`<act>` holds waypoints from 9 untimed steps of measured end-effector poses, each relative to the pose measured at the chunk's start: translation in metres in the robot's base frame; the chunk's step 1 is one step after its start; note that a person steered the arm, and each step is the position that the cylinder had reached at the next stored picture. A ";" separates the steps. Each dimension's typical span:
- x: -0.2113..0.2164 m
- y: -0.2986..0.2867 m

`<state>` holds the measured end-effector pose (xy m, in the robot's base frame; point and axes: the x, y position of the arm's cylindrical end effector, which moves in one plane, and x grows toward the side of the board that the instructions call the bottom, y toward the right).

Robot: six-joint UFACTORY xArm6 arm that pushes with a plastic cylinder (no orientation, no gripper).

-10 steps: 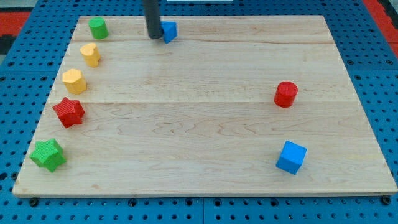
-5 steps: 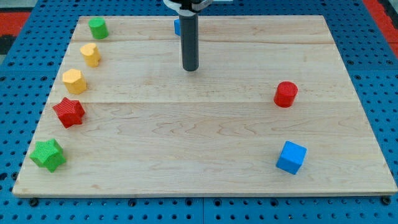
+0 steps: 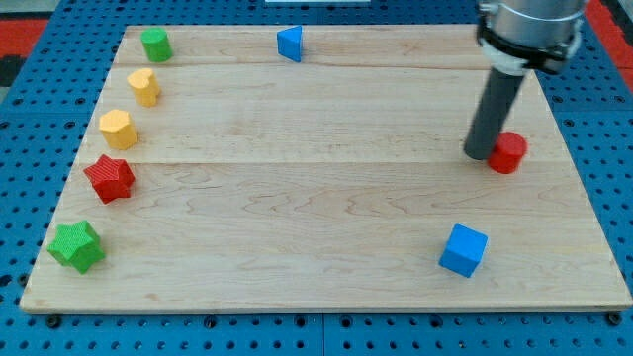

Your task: Move red circle vertically below blue triangle

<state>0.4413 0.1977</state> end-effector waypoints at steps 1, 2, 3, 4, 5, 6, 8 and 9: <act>0.025 0.003; 0.063 -0.027; 0.052 0.075; -0.004 0.070; -0.017 -0.035; -0.017 -0.122; 0.012 -0.016; 0.044 -0.082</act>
<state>0.4849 0.1153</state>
